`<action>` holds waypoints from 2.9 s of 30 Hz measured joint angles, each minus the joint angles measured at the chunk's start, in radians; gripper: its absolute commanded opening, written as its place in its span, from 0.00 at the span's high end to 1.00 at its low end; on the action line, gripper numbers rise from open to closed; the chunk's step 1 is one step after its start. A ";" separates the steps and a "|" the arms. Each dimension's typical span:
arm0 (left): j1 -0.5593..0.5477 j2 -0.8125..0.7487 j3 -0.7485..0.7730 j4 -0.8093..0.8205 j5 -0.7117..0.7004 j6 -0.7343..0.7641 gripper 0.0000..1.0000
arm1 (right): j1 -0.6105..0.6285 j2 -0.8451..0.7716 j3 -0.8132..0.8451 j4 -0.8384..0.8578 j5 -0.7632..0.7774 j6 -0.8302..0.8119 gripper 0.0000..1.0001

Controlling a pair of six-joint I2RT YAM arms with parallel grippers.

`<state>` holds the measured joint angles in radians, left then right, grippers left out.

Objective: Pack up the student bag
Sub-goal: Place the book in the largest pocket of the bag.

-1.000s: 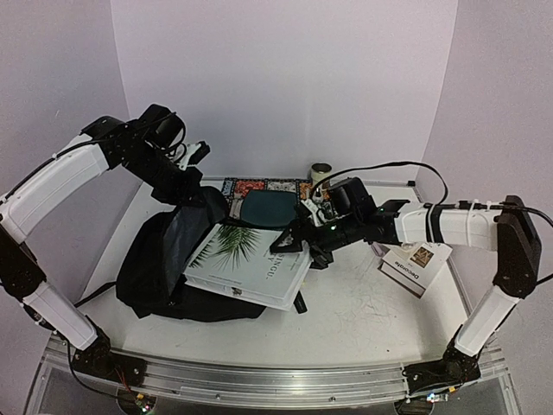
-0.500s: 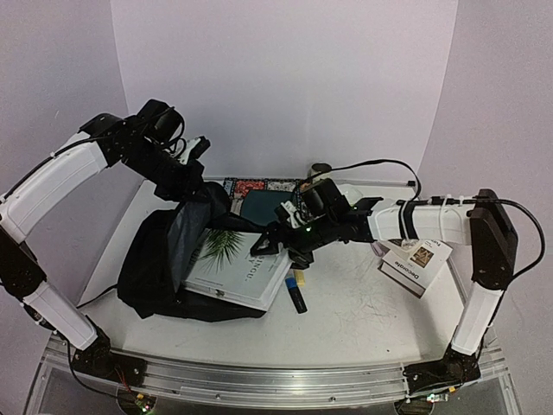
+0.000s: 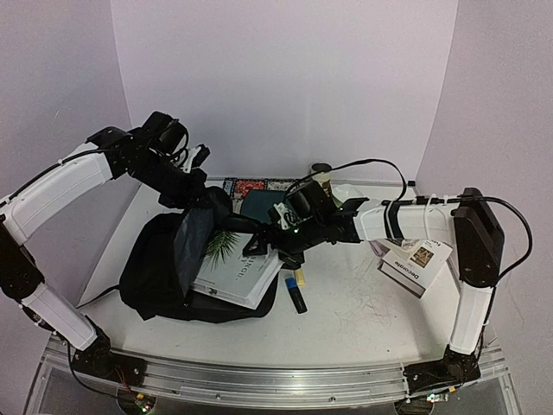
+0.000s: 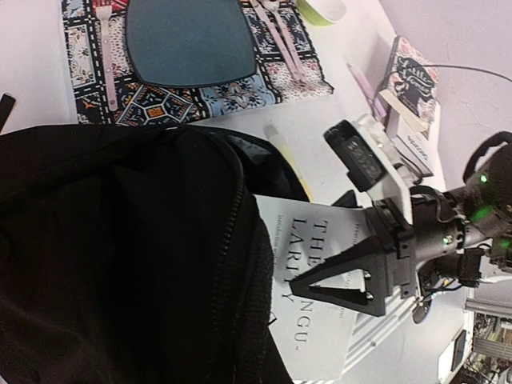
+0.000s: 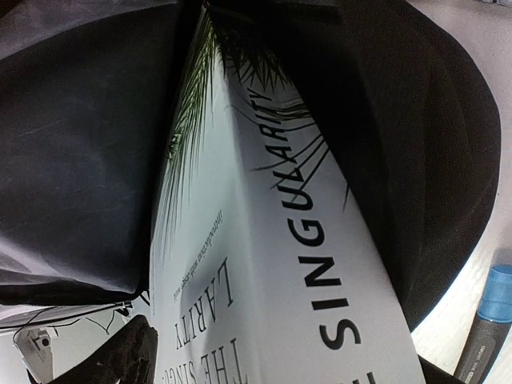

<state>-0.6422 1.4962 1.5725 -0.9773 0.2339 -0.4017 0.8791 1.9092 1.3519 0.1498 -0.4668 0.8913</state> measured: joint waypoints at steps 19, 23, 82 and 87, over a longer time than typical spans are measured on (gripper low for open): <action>0.000 -0.001 -0.063 0.066 -0.037 -0.025 1.00 | 0.008 -0.054 0.004 -0.158 0.100 -0.033 0.02; 0.000 -0.002 -0.063 0.071 -0.041 -0.026 1.00 | 0.010 -0.064 0.000 -0.178 0.124 -0.048 0.02; 0.000 -0.031 -0.015 0.117 0.145 -0.091 1.00 | 0.051 0.145 -0.090 0.623 0.066 0.172 0.48; 0.000 -0.059 -0.071 0.114 0.055 -0.068 0.99 | 0.054 0.149 -0.070 0.539 0.095 0.121 0.39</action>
<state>-0.6422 1.4373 1.5019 -0.8631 0.2886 -0.4696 0.9329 2.0586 1.2824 0.6893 -0.3719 1.0127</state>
